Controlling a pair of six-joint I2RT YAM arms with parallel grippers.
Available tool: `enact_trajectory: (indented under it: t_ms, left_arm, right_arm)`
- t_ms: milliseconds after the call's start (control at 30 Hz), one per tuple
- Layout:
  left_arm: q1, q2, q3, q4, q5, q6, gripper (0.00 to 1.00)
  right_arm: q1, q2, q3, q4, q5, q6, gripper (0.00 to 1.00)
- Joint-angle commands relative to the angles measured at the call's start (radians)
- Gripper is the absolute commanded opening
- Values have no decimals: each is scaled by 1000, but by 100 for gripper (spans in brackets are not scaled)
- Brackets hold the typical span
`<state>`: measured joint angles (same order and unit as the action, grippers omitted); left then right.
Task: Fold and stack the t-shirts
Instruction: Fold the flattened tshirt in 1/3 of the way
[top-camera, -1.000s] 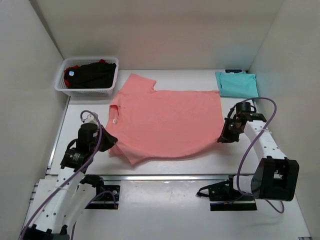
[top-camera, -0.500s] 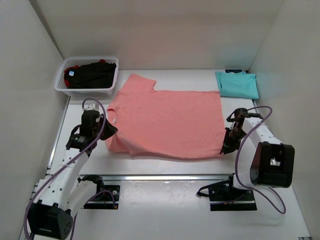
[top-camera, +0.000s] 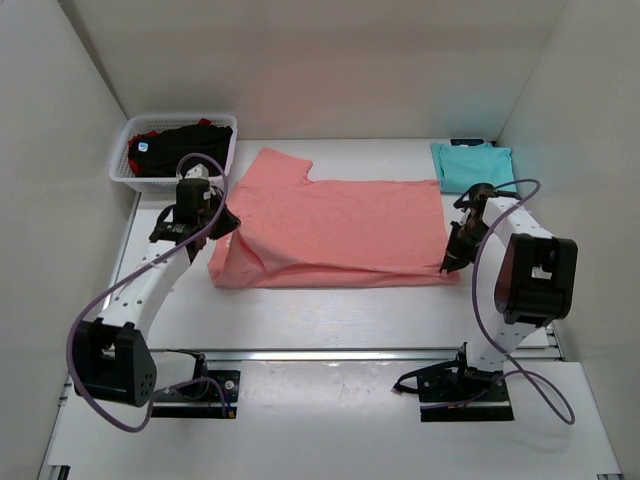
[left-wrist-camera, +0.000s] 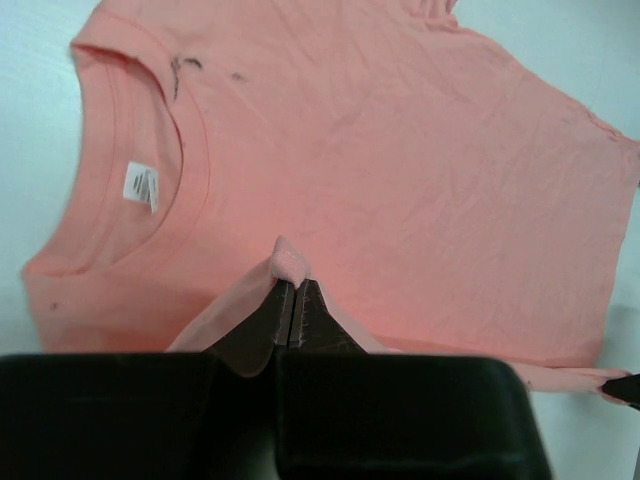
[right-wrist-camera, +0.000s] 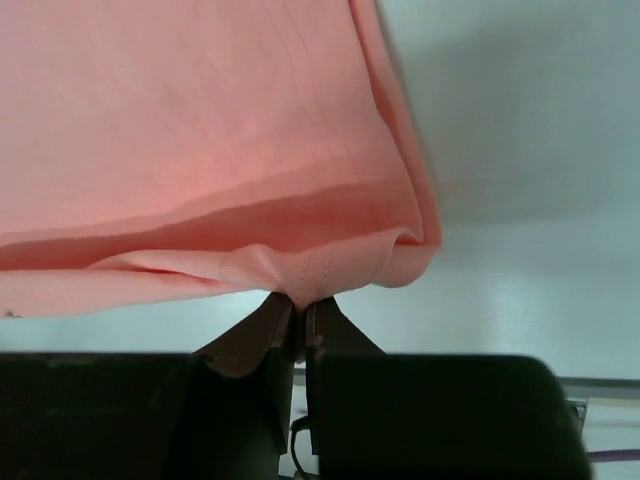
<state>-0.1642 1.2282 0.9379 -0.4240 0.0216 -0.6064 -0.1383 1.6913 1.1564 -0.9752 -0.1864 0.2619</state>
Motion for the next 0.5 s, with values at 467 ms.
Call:
enact_trajectory:
  t_ms: [467]
  left_arm:
    - [45,139,114,102,-48,13,1]
  right_arm:
    - [-1,139,244,15,-60,5,13]
